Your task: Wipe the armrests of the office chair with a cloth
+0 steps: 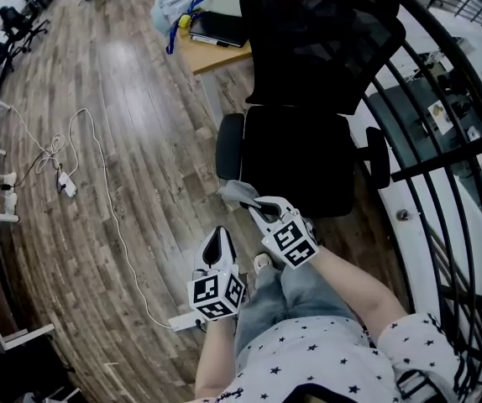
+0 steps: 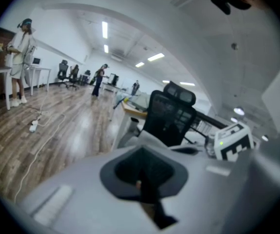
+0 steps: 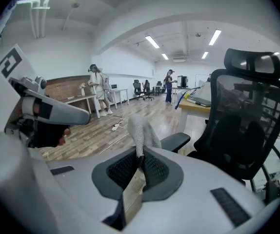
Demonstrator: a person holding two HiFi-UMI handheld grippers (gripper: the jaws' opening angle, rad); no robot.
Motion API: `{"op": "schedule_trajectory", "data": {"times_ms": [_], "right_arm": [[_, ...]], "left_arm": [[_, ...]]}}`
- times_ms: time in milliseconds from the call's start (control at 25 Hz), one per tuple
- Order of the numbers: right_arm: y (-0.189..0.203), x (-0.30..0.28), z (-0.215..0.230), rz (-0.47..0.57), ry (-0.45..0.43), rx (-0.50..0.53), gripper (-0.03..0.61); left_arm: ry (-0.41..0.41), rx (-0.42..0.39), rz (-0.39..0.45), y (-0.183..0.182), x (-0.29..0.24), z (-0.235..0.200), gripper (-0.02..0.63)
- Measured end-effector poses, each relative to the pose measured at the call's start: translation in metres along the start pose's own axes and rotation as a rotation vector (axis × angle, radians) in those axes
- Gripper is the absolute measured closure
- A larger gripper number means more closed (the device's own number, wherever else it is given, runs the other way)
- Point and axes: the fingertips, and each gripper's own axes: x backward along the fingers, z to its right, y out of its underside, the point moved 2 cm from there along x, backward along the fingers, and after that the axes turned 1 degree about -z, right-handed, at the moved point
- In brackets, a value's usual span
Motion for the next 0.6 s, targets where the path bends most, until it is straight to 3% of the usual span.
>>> {"op": "schedule_trajectory", "data": {"times_ms": [600], "right_arm": [[-0.007, 0.134, 0.017, 0.174, 0.019, 0.007, 0.551]], "left_arm": [[0.007, -0.044, 0.060, -0.007, 0.014, 0.088, 0.606]]}}
